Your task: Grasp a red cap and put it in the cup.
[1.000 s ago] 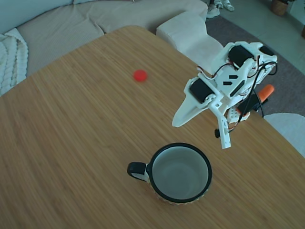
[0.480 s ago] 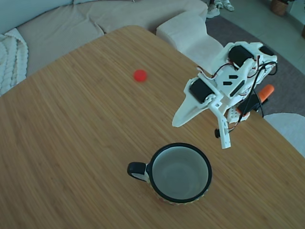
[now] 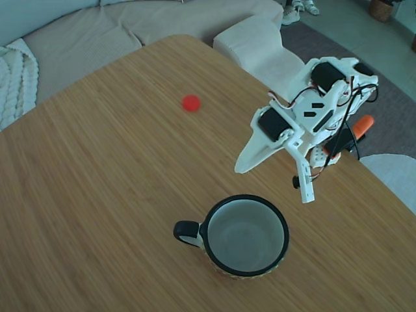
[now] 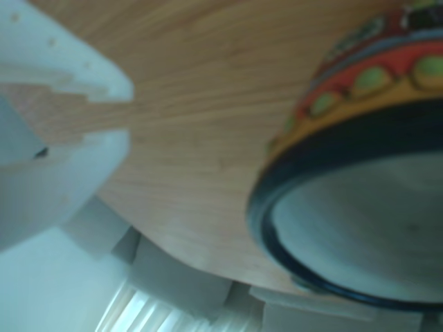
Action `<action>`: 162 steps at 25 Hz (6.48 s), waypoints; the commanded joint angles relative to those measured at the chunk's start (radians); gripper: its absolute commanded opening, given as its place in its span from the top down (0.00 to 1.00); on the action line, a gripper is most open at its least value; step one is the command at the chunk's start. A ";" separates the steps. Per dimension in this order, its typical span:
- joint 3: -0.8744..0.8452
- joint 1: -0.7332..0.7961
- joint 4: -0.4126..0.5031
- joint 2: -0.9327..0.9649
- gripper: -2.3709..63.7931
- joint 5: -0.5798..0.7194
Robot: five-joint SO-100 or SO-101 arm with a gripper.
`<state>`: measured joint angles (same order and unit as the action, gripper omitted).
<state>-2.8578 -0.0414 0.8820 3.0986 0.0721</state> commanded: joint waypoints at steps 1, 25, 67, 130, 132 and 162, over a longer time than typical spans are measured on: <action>0.034 -0.008 -0.008 -0.005 0.94 0.005; 0.838 -0.273 0.003 -0.726 0.94 -0.005; 1.173 -1.091 0.397 -1.407 0.94 0.336; 0.787 -0.882 -0.021 -1.322 0.94 0.272; 0.821 -0.885 -0.020 -1.355 0.94 0.270; 1.006 -0.994 0.008 -1.542 0.94 0.278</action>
<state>-1.9098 -1.0354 0.8958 1.5555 0.3543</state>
